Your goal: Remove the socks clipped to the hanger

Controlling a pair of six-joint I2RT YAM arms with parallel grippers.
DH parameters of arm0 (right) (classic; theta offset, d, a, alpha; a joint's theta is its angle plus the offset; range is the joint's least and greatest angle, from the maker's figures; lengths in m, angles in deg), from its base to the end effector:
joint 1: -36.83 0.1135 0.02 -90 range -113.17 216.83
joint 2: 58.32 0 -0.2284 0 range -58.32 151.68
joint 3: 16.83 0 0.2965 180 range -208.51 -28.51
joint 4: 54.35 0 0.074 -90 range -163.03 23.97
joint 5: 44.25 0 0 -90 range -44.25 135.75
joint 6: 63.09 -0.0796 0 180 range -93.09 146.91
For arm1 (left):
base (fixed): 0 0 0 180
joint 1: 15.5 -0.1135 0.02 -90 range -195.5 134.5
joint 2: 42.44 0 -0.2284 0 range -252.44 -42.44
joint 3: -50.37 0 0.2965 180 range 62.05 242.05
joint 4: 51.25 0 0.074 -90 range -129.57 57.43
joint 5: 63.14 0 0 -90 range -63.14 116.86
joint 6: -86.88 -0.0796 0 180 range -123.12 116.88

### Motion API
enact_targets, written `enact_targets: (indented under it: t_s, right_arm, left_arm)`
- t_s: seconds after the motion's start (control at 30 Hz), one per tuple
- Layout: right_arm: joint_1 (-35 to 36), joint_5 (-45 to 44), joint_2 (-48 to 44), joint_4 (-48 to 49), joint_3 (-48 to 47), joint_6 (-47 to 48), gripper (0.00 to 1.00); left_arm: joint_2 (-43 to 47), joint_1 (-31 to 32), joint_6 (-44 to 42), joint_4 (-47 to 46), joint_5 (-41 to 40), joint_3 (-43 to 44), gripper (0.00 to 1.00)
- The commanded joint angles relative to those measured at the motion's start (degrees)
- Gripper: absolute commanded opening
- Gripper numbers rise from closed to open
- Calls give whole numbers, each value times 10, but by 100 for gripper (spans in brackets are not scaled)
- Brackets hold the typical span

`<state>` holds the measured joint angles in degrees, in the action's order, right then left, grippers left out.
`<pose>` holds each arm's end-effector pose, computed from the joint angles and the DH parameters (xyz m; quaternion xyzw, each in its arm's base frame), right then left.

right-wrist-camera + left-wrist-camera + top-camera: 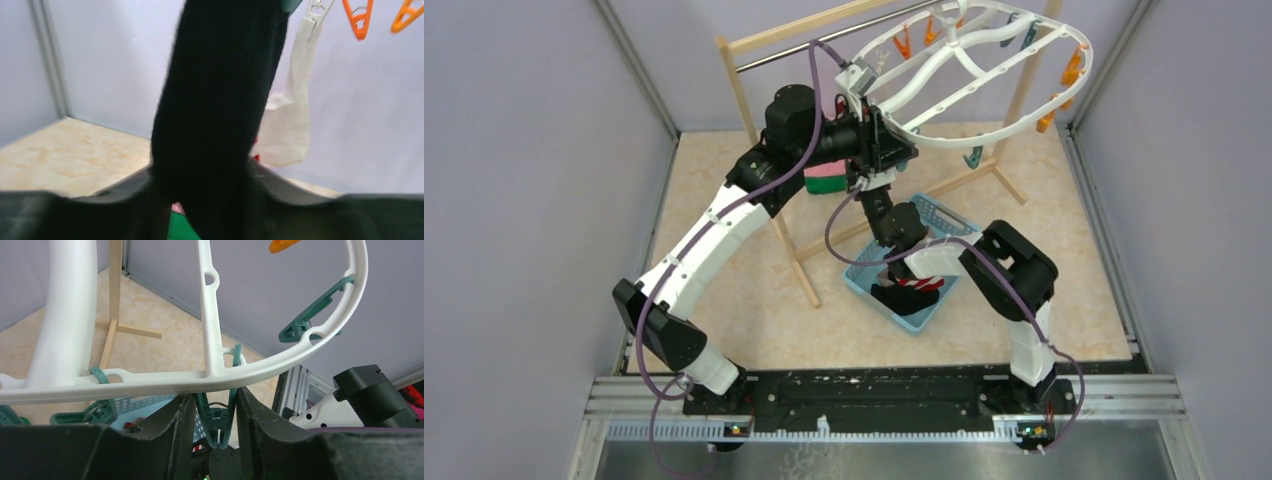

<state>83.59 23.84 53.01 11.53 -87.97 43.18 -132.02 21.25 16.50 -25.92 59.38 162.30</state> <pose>0.3387 0.3168 0.1990 -0.1360 0.5295 0.1210 0.8285 0.3217 -0.2936 0.4473 0.2943 0.6598 -0.4912 0.4867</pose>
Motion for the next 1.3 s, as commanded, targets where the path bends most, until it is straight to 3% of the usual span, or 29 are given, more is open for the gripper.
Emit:
enact_targets:
  t_s: [0.0,0.07,0.13,0.57,0.93,1.27]
  right_arm:
    - [2,-42,37,72,-60,51,27]
    - [4,-42,24,88,-42,49,3]
    - [6,-41,0,100,-12,41,0]
    - [8,-34,-204,76,204,-105,0]
    - [9,44,-419,-88,338,-268,0]
    - [4,197,-587,-311,310,-363,0]
  left_arm:
    - [29,3,3,-14,3,-5,45]
    - [36,3,-1,1,-5,-7,76]
    - [43,2,-4,22,-19,-9,97]
    - [201,-11,-94,81,18,-222,99]
    - [203,-11,-119,55,-25,-216,99]
    - [183,-11,-147,79,-1,-221,99]
